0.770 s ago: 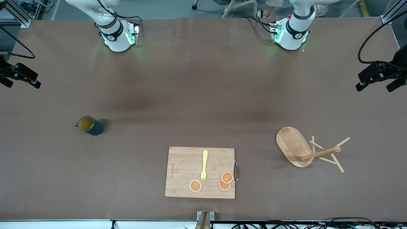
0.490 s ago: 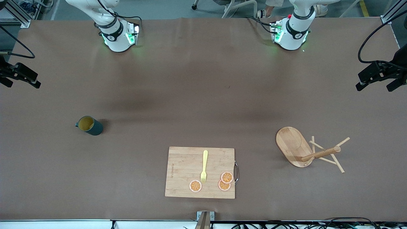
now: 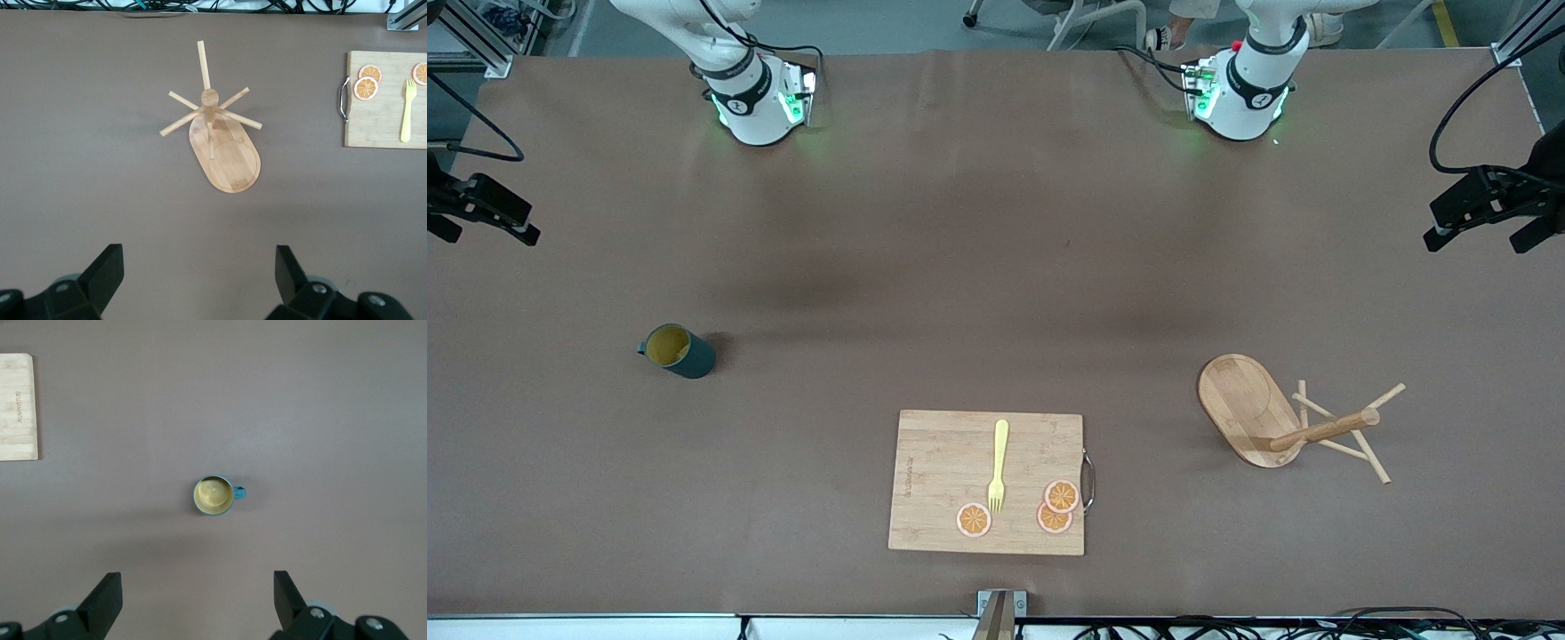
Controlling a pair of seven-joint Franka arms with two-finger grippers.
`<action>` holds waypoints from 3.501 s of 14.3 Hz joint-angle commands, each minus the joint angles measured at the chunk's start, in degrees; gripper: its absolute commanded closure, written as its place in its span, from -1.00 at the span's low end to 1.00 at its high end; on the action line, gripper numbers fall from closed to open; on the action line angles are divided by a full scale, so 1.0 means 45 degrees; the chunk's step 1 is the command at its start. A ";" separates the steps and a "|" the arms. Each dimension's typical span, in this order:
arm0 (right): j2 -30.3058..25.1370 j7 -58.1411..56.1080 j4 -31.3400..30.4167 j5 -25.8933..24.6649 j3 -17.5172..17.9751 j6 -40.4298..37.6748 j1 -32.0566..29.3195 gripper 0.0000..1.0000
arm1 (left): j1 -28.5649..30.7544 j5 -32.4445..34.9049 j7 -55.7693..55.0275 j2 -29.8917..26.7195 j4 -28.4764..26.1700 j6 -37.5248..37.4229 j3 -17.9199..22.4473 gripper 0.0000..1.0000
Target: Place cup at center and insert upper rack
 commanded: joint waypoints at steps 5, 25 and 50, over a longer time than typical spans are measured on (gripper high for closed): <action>0.1747 0.0086 -0.0176 0.0056 0.0132 0.0611 -0.0188 -1.00 | 0.0149 0.0142 0.0276 -0.0412 -0.0237 -0.0140 -0.0024 -1.00; 0.7531 0.0144 -0.0449 0.0036 0.0132 0.3523 0.0515 -0.98 | 0.0129 0.0103 0.0276 -0.0412 -0.0217 -0.0120 -0.0044 -1.00; 0.8138 0.0242 -0.0685 0.0056 0.0151 0.3682 0.1081 0.99 | 0.0129 0.0064 0.0276 -0.0412 -0.0217 -0.0120 -0.0044 -1.00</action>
